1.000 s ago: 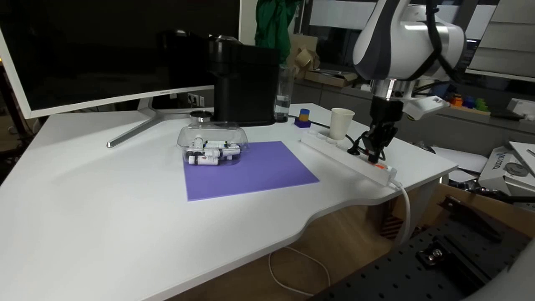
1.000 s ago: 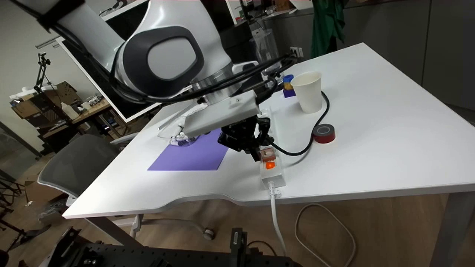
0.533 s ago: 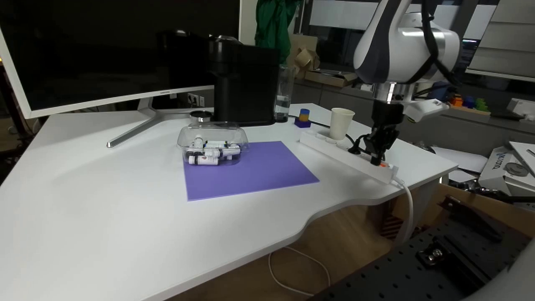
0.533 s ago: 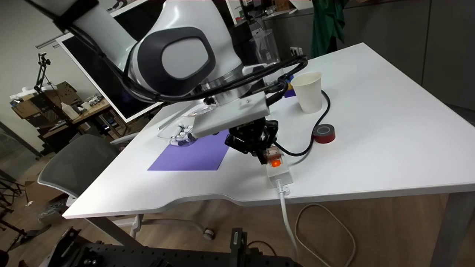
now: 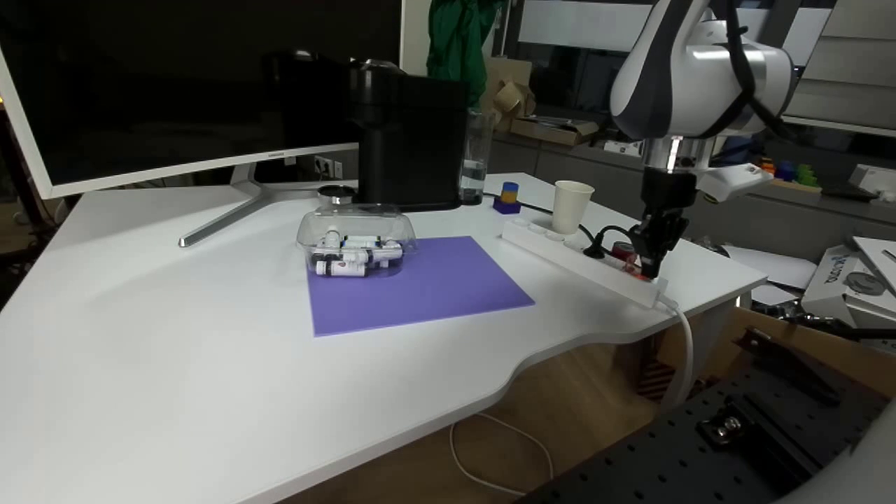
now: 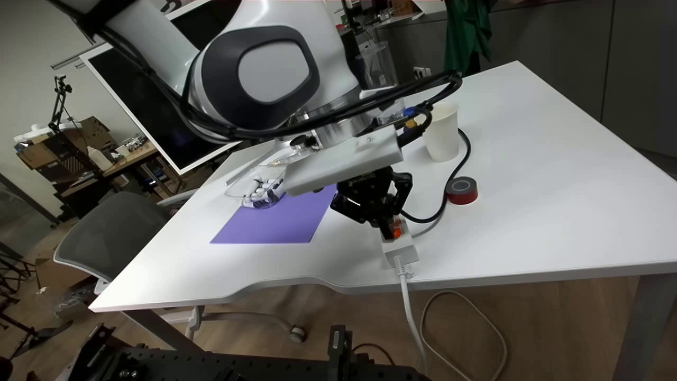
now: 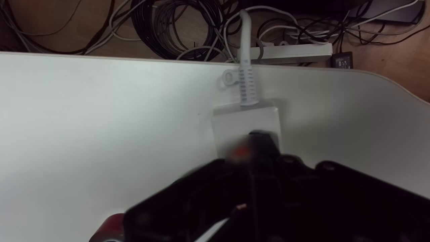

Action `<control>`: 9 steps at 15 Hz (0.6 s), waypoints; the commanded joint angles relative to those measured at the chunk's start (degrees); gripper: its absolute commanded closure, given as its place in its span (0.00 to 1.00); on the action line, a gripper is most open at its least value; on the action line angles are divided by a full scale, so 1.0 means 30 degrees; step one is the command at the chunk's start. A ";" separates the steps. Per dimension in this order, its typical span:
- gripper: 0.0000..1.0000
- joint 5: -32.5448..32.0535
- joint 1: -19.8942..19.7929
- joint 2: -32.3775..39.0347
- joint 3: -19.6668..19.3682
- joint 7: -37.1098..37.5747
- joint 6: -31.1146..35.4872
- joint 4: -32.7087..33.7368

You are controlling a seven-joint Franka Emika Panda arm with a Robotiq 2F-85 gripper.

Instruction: Push on the first button from the right on the adaptor.

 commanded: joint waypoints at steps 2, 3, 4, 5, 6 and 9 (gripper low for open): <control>1.00 -0.0656 -0.0249 0.0151 0.0118 -0.0082 0.0053 0.0702; 1.00 -0.0717 -0.0220 0.0195 0.0147 -0.0086 0.0027 0.0792; 1.00 -0.0820 -0.0187 0.0250 0.0196 -0.0076 -0.0001 0.0857; 1.00 -0.0864 -0.0176 0.0291 0.0255 -0.0085 -0.0012 0.0890; 1.00 -0.0871 -0.0139 0.0358 0.0308 -0.0062 0.0011 0.0906; 1.00 -0.0801 -0.0129 0.0479 0.0549 -0.0068 0.0011 0.0881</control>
